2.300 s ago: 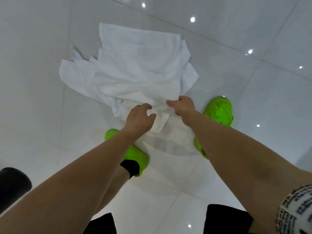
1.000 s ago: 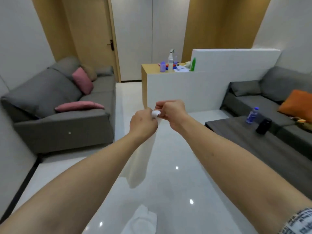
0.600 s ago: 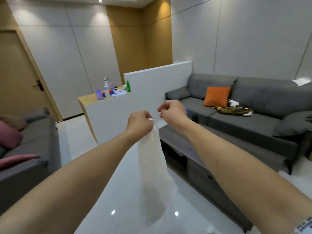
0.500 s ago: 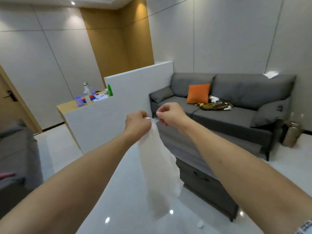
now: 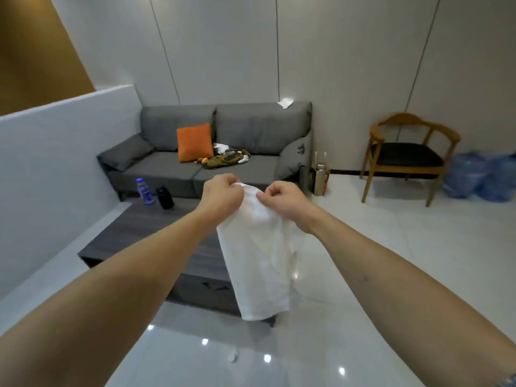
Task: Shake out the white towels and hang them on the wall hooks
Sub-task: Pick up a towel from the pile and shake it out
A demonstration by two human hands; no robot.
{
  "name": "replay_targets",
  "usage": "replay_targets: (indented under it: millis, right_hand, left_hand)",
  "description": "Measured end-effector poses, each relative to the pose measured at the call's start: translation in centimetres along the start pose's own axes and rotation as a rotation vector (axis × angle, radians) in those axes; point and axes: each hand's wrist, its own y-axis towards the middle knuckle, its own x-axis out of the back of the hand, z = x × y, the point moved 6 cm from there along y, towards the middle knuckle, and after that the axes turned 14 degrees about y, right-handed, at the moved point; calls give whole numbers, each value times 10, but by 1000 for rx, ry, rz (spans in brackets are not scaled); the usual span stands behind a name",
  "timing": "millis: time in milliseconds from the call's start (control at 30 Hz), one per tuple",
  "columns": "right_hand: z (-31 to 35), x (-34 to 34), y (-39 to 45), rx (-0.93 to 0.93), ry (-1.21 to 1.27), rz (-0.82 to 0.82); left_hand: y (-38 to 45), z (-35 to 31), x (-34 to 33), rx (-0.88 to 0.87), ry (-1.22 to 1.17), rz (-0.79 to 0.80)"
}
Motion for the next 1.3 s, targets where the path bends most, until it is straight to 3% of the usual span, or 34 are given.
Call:
replay_targets:
  millis: [133, 233, 367, 433, 600, 700, 800, 867, 967, 1100, 1200, 1300]
  right_hand:
    - [-18, 70, 16, -108, -180, 5]
    - [-28, 120, 43, -144, -294, -133]
    - [-16, 158, 98, -113, -288, -288]
    - [-6, 173, 132, -119, -382, -283]
    - [0, 236, 193, -226, -877, -219]
    - [-5, 283, 209, -307, -912, -329]
    - [13, 290, 244, -138, -828, -355]
    - [28, 279, 278, -14, -801, -326]
    - [36, 282, 325, 72, -869, -372]
    - [10, 334, 375, 69, -617, -513]
    - [-36, 347, 425, -92, -283, -316]
    - [-51, 337, 475, -76, -20, -169]
  left_hand:
    - [44, -47, -41, -89, -32, 34]
    - [86, -75, -75, -114, -46, 100]
    - [126, -133, -146, -341, -120, 564]
    - [144, -162, -170, -480, -106, 648]
    - [234, -192, -189, -584, 66, 442]
    - [294, -194, -191, -529, 113, 322]
    - [316, -212, -219, -589, 148, 383]
    - [316, -233, -246, -606, 28, 482]
    - [337, -257, -266, -508, -163, 417]
    - [402, -256, -267, -361, -289, 298]
    - [451, -251, -261, -280, -305, 155]
    - [490, -248, -262, -250, -204, 127]
